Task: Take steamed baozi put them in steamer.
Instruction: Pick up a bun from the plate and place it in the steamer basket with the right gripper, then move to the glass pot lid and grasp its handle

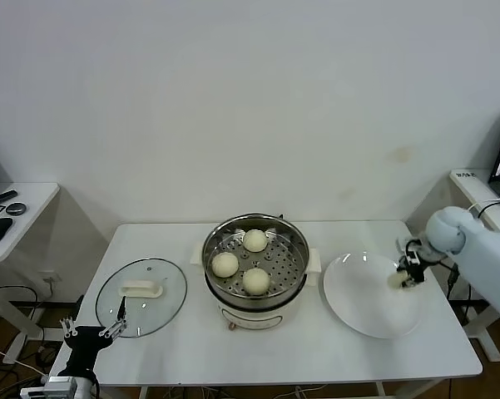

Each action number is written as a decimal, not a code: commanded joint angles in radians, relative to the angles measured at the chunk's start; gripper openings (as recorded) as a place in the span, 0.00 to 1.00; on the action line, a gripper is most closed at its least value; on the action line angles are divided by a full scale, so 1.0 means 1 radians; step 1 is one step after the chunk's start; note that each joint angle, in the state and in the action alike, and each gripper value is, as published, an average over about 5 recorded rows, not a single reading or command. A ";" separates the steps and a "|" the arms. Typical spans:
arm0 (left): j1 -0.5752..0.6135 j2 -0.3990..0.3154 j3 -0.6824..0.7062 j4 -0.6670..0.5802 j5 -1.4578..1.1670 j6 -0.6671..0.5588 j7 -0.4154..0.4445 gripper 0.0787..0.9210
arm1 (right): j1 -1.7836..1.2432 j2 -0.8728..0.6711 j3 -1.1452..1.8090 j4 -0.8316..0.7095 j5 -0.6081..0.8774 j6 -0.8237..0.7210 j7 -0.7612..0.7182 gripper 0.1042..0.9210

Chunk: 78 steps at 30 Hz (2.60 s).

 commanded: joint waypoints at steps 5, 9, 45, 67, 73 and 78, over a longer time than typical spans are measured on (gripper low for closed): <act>-0.014 0.014 0.006 0.005 -0.005 0.005 0.000 0.88 | 0.766 0.131 -0.606 0.323 0.653 -0.290 0.150 0.38; -0.018 0.016 0.006 0.009 -0.006 0.004 0.000 0.88 | 0.793 0.267 -0.659 0.344 0.780 -0.377 0.225 0.38; -0.010 0.006 -0.039 -0.001 -0.024 -0.001 0.000 0.88 | 0.410 0.517 -0.582 0.043 0.435 -0.335 0.209 0.41; -0.014 0.009 -0.028 -0.005 -0.029 -0.001 0.005 0.88 | 0.194 0.030 -0.109 0.451 0.540 -0.266 0.440 0.88; -0.012 0.001 -0.024 -0.008 -0.029 -0.009 0.007 0.88 | -0.317 -0.089 0.341 0.546 0.545 -0.102 0.745 0.88; -0.005 -0.009 -0.013 -0.020 -0.032 -0.023 0.006 0.88 | -0.858 0.024 0.861 0.607 0.365 0.042 0.882 0.88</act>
